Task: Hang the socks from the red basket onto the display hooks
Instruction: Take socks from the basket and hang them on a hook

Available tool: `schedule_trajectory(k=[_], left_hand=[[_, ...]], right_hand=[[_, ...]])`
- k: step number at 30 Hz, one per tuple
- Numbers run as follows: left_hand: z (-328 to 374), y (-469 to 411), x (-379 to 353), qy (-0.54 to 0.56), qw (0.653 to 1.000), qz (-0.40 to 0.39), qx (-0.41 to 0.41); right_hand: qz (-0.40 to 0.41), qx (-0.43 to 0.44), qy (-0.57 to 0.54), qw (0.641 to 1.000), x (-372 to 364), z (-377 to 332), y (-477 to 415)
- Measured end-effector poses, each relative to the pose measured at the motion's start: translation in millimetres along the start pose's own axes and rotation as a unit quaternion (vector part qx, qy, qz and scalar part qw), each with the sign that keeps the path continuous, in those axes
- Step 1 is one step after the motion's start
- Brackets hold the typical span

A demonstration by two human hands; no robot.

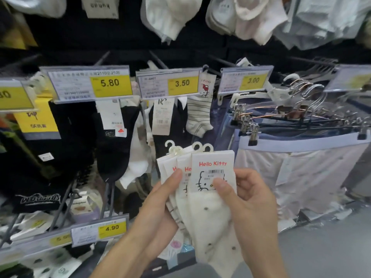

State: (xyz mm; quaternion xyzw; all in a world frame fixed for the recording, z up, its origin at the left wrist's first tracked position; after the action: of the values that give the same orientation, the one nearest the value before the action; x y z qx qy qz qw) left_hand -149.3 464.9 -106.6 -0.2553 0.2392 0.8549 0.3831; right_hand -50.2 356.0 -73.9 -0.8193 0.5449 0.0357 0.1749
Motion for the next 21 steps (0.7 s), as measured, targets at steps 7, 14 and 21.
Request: schedule_trajectory(k=[7, 14, 21], left_hand=[[22.0, -18.2, -33.6, -0.089, 0.995, 0.018, -0.05], [40.5, -43.2, -31.3, -0.131, 0.977, 0.046, -0.159], [52.4, -57.7, -47.3, -0.195, 0.95, 0.004, -0.245]], right_hand=[[-0.007, -0.006, -0.002, 1.0, 3.2, -18.6, -30.9], [-0.001, 0.022, 0.028, 0.999, -7.9, -17.9, -54.6], [-0.03, 0.102, 0.071, 0.992, -23.4, -43.3, -94.8]])
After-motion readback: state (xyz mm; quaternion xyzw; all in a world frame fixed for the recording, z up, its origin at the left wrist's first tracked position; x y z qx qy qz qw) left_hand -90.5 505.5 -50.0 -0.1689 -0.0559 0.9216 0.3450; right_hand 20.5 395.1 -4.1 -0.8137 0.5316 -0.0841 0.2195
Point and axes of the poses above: each hand's wrist, its own y-axis away from the middle knuckle, its own x-axis out of the back of the hand, z = x × y, the point moved 10 cm from there along -y, towards the middle knuckle, and after that the axes turned 11 degrees about z, right-handed, at the moved point
